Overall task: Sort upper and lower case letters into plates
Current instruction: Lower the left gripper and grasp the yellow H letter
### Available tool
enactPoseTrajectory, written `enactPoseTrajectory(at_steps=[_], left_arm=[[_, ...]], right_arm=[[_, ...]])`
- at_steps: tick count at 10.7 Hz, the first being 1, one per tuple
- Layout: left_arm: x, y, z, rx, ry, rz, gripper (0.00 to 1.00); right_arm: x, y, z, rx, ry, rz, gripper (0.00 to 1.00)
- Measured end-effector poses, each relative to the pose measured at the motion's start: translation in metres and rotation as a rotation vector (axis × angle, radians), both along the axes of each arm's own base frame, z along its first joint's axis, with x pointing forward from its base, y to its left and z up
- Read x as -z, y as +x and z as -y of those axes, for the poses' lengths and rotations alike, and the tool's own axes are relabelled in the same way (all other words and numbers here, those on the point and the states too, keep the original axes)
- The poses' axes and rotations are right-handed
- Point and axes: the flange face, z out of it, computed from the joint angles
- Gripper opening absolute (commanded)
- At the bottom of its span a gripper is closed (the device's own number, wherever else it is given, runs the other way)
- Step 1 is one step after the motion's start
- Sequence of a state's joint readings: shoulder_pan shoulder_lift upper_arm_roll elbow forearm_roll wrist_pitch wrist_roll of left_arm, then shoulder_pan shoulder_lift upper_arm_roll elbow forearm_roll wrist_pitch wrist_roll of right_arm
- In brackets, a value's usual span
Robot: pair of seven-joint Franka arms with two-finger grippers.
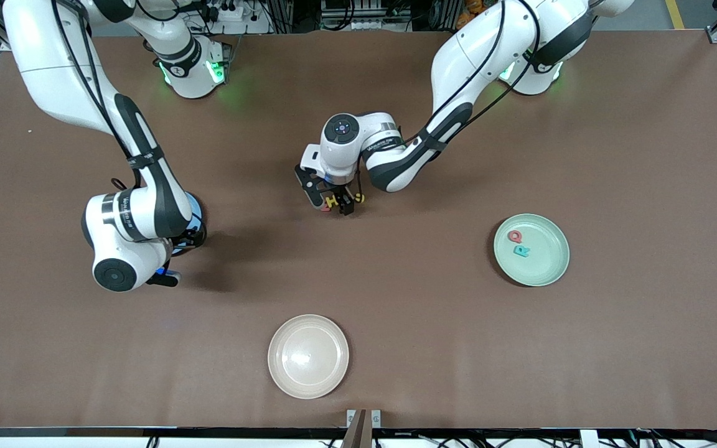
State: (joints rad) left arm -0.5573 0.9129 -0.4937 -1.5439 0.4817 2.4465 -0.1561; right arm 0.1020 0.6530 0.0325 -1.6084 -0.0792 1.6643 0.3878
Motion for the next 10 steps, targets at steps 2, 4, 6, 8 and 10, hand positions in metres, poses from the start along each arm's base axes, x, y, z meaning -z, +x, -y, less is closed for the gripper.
enactPoseTrajectory(at_steps=[2, 4, 6, 8, 10], left_arm=[[-0.0002, 0.0004, 0.0001, 0.0, -0.001, 0.001, 0.93], [-0.0014, 0.0015, 0.0009, -0.002, -0.008, 0.004, 0.75], [-0.0033, 0.0039, 0.0017, -0.005, -0.023, 0.012, 0.6], [-0.0048, 0.0048, 0.0027, -0.005, -0.026, 0.014, 0.5], [-0.0057, 0.0054, 0.0031, -0.006, -0.028, 0.016, 0.41]], right_arm=[[0.0, 0.0, 0.0, 0.0, 0.0, 0.0, 0.96], [0.0, 0.0, 0.0, 0.0, 0.0, 0.0, 0.96], [0.0, 0.0, 0.0, 0.0, 0.0, 0.0, 0.96], [0.0, 0.0, 0.0, 0.0, 0.0, 0.0, 0.96], [0.0, 0.0, 0.0, 0.0, 0.0, 0.0, 0.96]])
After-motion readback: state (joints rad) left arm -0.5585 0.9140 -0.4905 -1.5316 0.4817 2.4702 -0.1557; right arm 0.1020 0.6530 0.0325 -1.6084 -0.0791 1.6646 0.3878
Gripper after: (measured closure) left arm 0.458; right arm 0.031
